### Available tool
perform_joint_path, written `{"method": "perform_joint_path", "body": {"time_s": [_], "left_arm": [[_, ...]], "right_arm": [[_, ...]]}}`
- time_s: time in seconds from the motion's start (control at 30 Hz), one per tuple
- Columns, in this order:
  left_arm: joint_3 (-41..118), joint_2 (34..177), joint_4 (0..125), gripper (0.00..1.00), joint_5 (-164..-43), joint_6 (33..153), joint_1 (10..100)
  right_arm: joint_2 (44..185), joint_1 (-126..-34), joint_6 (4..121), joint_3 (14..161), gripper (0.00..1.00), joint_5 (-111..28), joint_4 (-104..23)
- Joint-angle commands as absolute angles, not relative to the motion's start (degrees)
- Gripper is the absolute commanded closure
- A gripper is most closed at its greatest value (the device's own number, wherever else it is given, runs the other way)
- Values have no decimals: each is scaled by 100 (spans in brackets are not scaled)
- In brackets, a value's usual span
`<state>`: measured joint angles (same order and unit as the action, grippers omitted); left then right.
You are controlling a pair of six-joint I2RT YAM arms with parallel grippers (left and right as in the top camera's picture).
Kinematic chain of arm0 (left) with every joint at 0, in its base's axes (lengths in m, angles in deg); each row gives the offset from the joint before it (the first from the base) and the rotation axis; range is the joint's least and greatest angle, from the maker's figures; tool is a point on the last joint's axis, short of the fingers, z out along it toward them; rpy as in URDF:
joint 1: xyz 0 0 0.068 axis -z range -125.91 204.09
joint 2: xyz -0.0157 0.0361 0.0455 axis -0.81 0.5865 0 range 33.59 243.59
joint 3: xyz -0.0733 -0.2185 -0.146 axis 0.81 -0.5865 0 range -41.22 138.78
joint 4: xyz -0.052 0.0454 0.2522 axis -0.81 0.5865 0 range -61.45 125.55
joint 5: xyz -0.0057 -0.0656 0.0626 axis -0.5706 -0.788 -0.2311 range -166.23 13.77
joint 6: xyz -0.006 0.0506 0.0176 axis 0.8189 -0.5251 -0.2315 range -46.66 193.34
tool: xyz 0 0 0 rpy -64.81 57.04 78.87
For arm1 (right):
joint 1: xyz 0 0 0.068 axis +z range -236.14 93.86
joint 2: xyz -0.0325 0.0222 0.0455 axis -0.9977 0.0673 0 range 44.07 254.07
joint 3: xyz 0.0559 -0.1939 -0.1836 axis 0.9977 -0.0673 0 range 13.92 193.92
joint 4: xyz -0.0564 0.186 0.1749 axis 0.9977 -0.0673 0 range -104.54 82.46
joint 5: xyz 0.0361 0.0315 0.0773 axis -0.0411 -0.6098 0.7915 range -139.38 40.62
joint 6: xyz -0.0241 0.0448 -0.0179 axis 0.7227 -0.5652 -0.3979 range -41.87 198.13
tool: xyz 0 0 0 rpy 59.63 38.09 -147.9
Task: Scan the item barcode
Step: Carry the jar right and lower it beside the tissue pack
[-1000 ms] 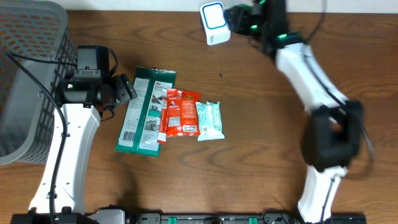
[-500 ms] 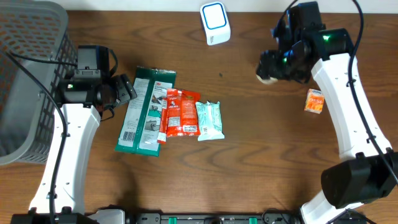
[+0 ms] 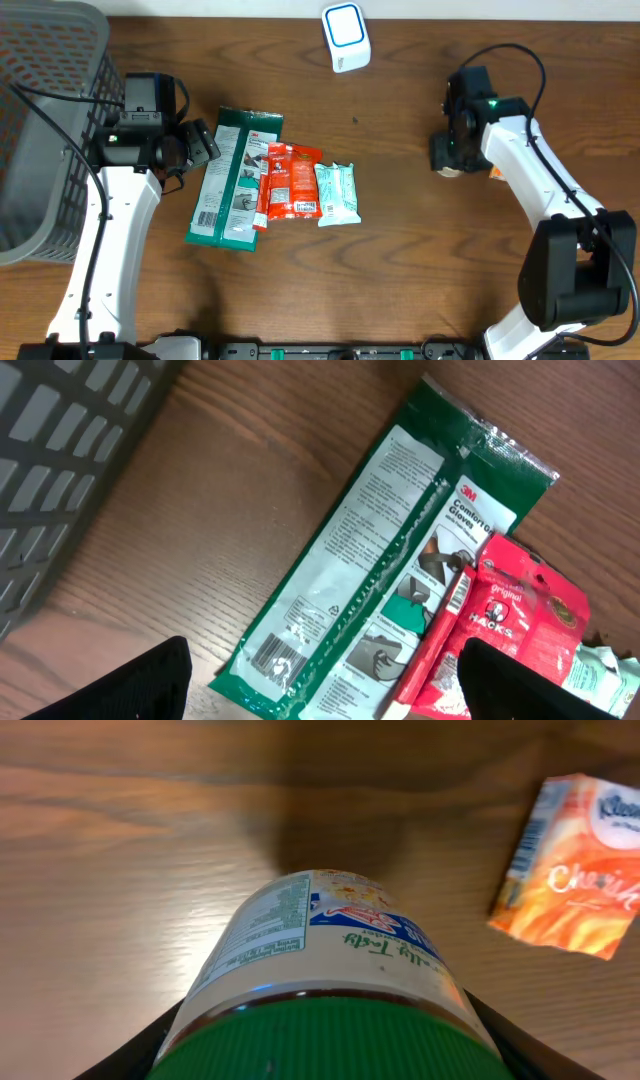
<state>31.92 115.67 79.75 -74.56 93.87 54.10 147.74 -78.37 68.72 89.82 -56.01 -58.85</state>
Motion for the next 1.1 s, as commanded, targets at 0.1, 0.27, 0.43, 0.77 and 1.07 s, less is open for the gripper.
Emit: {"method": "perform_joint_path", "body": {"time_s": [0.1,0.27,0.43,0.77,1.07], "left_arm": [[3247,11525,7995,15,-7421,9331,5395],[3247,11525,7995,15,-7423,9331,5395],[3247,11525,7995,15,-7421,9331,5393],[3247,11525,7995,14,-7423,9331,5395],[3247,11525,7995,15,-7421,9331,5395]], "right_arm": [[14759,-8100,6747,8316,99,-5949,-4975],[14761,-8392,6747,7955,99,-5947,-4475],[14761,-8707,6747,7677,99,-5947,-4125],[14761,-9070,6747,7664,99,-5942,-4123],[14617,-9055,6749,7802,53,-5457,-4245]]}}
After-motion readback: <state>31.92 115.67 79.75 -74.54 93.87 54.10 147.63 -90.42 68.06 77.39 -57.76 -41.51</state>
